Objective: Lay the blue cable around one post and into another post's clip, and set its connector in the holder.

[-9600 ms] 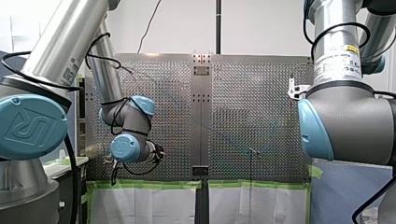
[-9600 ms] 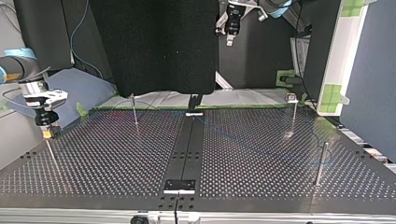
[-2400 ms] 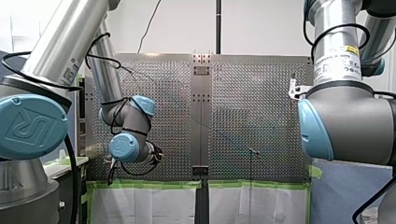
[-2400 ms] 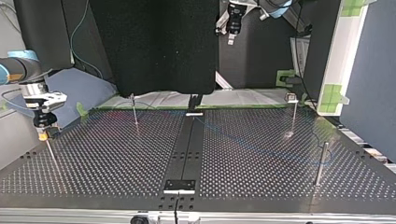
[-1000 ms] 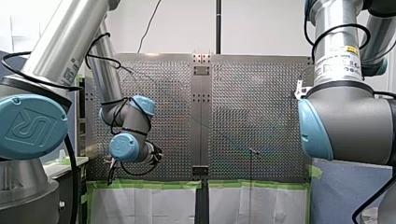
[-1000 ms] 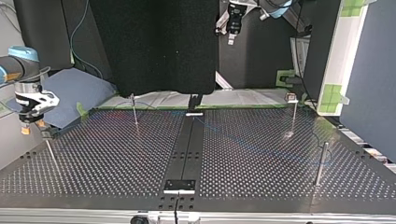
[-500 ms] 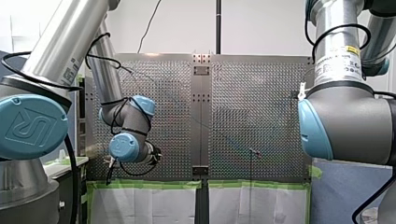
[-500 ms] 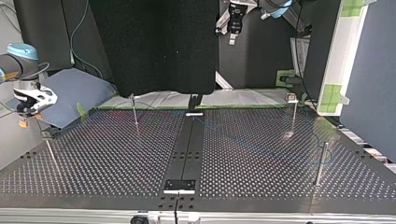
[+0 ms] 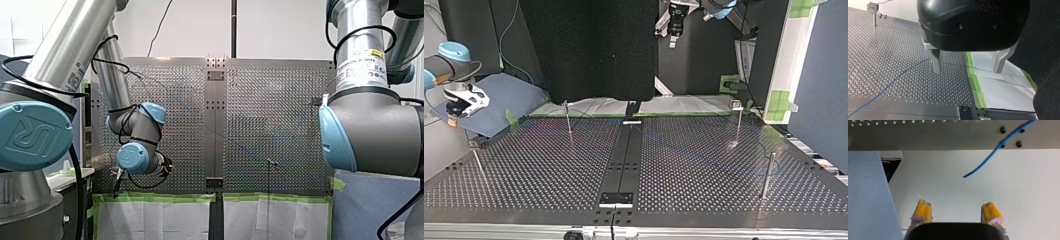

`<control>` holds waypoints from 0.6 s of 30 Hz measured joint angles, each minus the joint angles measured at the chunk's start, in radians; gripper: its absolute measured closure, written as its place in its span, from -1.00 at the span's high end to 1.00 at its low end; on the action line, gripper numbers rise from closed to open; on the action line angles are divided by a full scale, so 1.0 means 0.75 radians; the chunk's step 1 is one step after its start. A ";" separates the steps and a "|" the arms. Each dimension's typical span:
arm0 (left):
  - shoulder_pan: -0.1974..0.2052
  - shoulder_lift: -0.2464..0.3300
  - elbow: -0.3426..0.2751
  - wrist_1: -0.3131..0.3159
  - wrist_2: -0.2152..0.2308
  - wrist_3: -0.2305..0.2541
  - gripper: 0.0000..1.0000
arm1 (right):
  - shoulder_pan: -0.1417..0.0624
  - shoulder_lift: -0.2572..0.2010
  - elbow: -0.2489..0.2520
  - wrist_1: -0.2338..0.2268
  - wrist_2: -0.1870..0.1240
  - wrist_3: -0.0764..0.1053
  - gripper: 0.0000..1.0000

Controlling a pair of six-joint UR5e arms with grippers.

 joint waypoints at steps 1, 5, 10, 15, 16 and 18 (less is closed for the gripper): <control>0.000 0.000 0.000 0.000 0.000 0.000 1.00 | 0.004 0.000 0.009 -0.008 0.010 0.000 1.00; -0.002 0.000 0.000 0.000 0.000 0.000 1.00 | 0.027 -0.001 0.049 -0.047 0.050 -0.001 1.00; -0.005 0.000 0.000 0.002 0.001 0.000 1.00 | 0.073 -0.001 0.111 -0.108 0.069 0.004 1.00; -0.008 0.000 0.000 0.001 0.000 0.000 1.00 | 0.125 -0.001 0.165 -0.162 0.077 0.008 1.00; -0.008 0.000 0.000 0.001 0.000 0.001 1.00 | 0.135 -0.002 0.175 -0.168 0.081 0.008 1.00; -0.009 0.000 0.000 0.001 0.000 0.002 1.00 | 0.157 -0.002 0.196 -0.179 0.097 0.007 1.00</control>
